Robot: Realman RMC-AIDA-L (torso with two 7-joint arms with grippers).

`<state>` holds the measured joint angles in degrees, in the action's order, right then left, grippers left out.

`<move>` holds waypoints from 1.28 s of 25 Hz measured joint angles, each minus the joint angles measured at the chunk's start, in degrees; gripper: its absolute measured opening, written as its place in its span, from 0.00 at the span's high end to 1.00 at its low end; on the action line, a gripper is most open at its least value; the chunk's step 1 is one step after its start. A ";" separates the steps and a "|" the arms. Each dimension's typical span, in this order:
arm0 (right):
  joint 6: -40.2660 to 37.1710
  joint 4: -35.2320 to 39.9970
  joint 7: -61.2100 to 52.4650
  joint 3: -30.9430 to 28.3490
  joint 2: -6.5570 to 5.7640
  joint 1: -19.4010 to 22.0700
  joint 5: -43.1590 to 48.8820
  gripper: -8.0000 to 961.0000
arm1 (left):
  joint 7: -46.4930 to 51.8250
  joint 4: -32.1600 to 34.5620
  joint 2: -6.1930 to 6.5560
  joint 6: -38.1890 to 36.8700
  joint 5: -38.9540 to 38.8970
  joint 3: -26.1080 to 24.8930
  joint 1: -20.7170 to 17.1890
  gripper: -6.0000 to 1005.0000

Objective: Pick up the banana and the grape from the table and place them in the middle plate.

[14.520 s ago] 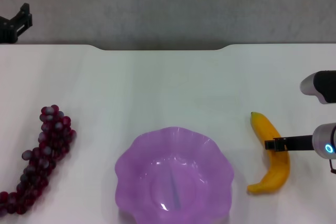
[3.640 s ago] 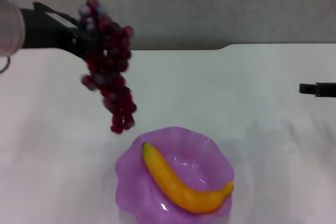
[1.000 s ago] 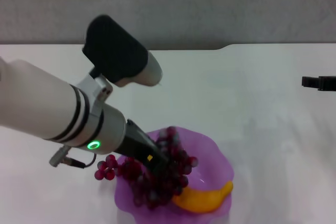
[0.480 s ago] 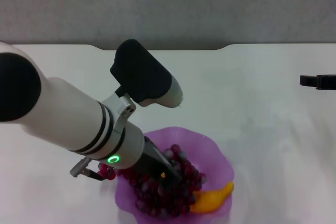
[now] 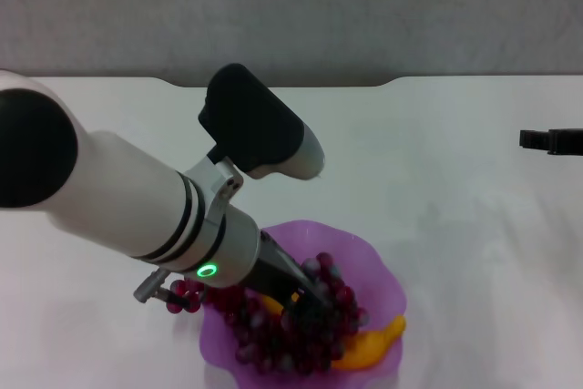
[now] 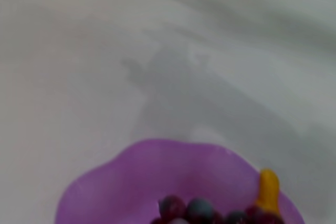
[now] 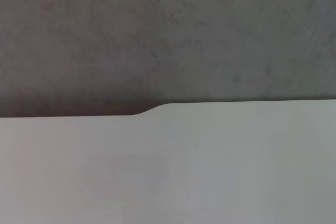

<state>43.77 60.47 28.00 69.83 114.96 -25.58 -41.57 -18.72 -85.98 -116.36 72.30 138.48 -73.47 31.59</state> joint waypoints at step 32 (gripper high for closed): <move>-4.10 -2.29 0.19 -0.41 0.16 0.12 0.00 0.27 | -35.18 10.72 0.19 -56.63 -27.70 -18.96 -17.35 0.12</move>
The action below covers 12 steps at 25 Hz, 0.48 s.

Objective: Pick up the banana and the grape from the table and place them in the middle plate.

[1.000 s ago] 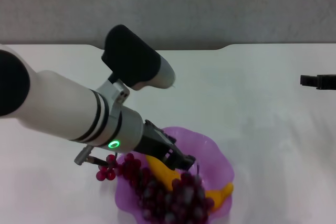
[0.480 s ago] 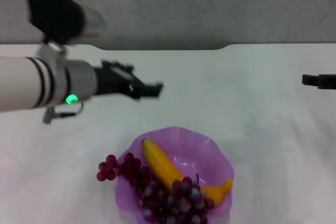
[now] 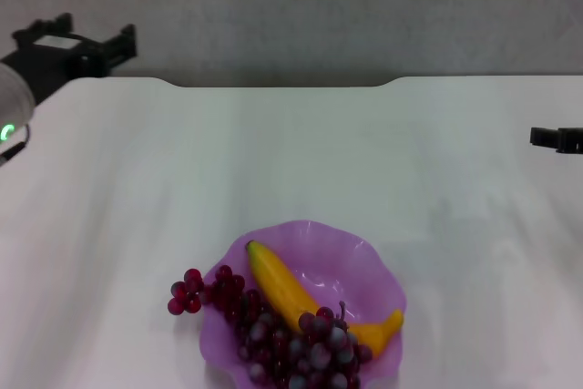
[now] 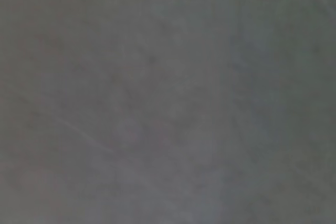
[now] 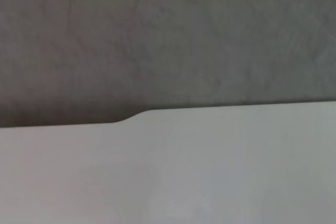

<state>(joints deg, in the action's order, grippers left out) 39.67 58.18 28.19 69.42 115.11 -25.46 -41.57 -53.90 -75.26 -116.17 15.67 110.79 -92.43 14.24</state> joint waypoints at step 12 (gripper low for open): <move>-3.96 -1.24 0.05 0.71 0.12 0.81 -2.22 0.27 | -23.47 2.17 -0.05 -2.40 -28.41 -2.81 -1.97 0.12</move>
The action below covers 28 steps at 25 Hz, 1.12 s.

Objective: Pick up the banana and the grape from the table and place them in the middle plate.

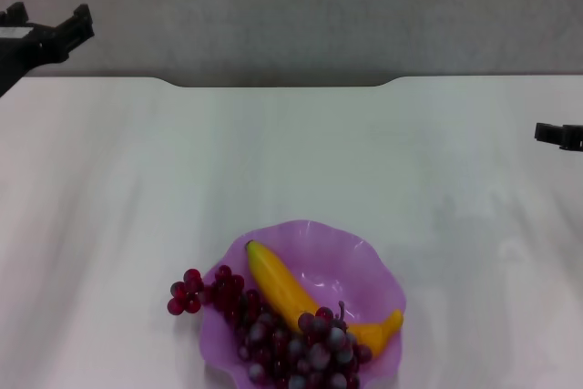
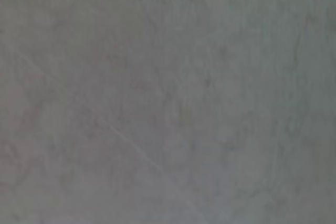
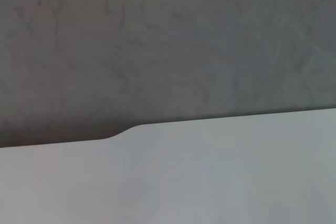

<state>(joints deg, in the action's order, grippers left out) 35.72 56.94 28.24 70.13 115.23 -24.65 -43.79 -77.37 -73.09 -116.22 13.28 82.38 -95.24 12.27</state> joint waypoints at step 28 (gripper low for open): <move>-0.13 -0.19 -0.03 -0.01 -0.10 0.45 0.25 0.27 | -36.00 -0.55 -0.09 7.10 -14.79 2.30 -1.81 0.13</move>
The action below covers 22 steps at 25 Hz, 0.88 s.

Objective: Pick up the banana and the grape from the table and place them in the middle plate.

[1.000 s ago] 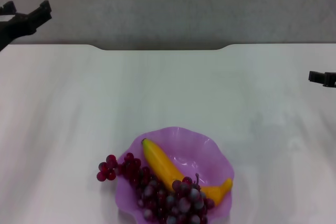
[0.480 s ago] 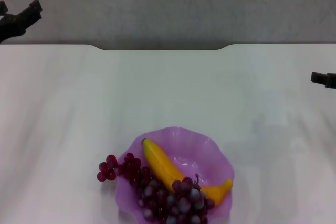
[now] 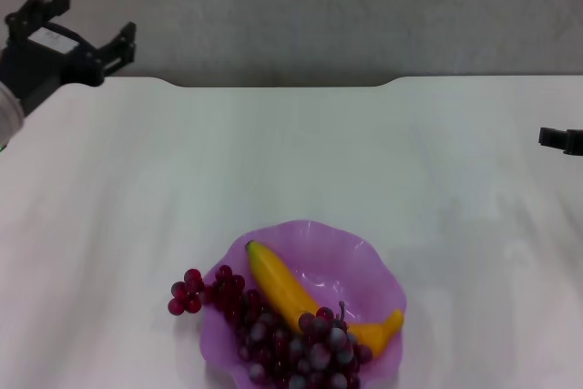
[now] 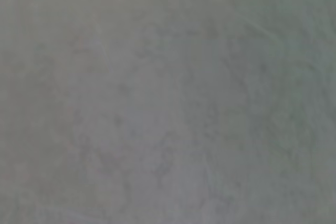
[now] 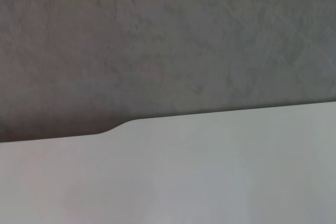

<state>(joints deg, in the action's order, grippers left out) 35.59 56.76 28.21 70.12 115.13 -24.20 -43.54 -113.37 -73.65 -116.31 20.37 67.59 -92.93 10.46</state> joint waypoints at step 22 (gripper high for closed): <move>0.27 -0.07 0.09 0.01 -0.08 -0.42 -0.15 0.27 | -13.72 3.49 -0.04 -51.03 30.80 29.52 4.67 0.13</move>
<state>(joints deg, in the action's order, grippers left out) 35.86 56.69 28.30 70.13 115.05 -24.62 -43.69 -127.08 -70.15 -116.35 -30.65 98.39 -63.41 15.13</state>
